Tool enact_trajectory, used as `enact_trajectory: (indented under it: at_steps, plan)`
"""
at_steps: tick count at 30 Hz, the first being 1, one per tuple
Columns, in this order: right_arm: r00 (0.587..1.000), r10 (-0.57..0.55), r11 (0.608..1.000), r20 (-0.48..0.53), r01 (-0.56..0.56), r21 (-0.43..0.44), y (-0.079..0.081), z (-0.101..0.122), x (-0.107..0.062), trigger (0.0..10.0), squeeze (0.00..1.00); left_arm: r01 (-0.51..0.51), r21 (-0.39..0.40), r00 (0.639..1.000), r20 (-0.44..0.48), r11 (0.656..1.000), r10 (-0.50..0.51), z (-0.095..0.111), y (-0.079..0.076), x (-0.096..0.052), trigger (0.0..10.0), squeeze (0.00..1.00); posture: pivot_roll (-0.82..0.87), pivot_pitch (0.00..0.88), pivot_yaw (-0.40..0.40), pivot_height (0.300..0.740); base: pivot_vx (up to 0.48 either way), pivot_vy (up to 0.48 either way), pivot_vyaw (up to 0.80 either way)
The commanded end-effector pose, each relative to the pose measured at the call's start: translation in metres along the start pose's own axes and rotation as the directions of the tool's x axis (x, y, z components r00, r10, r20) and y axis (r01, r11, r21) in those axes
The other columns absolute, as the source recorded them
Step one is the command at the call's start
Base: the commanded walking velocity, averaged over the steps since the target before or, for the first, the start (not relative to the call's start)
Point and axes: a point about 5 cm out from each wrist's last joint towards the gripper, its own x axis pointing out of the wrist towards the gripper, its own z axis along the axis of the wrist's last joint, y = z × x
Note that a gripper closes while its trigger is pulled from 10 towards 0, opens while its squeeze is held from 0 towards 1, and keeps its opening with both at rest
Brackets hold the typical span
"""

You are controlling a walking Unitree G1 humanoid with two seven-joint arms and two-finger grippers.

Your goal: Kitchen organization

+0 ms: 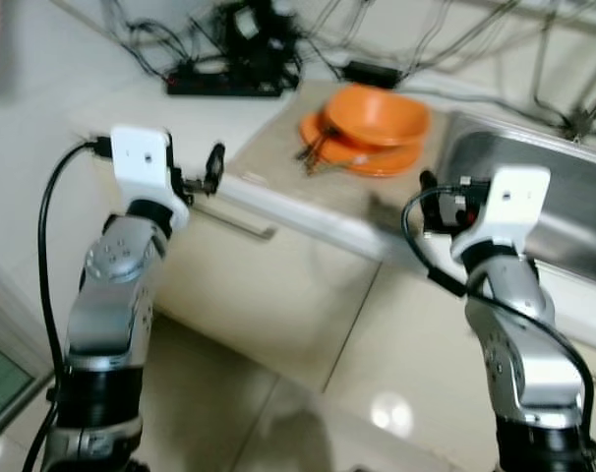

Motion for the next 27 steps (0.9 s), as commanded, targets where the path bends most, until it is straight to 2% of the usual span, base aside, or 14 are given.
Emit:
enact_trajectory:
  at_steps: [1, 9, 21, 27]
  plan:
    - [0.999, -0.049, 0.998, 0.003, 0.049, 0.025, -0.01, 0.0, -0.001, 10.0, 0.0, 0.04, -0.002, 0.999, 0.018, 0.999, -0.04, 0.005, -0.007, 0.003, 10.0, 0.0, 0.0, 0.012, -0.068, 0.74, 0.394, 0.0, -0.8]
    - [0.997, -0.073, 0.997, 0.014, 0.073, 0.039, -0.011, 0.001, -0.007, 10.0, 0.0, 0.062, 0.012, 0.998, 0.029, 0.998, -0.062, 0.008, -0.005, 0.009, 10.0, 0.0, -0.01, 0.004, -0.05, 0.74, 0.391, 0.0, -0.8]
    - [0.993, -0.114, 0.992, 0.02, 0.113, 0.05, -0.014, 0.001, -0.015, 10.0, 0.0, 0.125, -0.014, 0.989, 0.081, 0.992, -0.124, 0.02, -0.015, 0.017, 10.0, 0.0, -0.04, 0.002, -0.018, 0.74, 0.379, 0.0, -0.8]
    - [0.995, -0.088, 0.996, 0.045, 0.088, 0.008, -0.016, 0.008, -0.015, 10.0, 0.0, 0.137, -0.071, 0.98, 0.157, 0.988, -0.124, 0.031, -0.017, 0.015, 10.0, 0.0, -0.04, 0.004, -0.025, 0.74, 0.0, 0.0, -0.08]
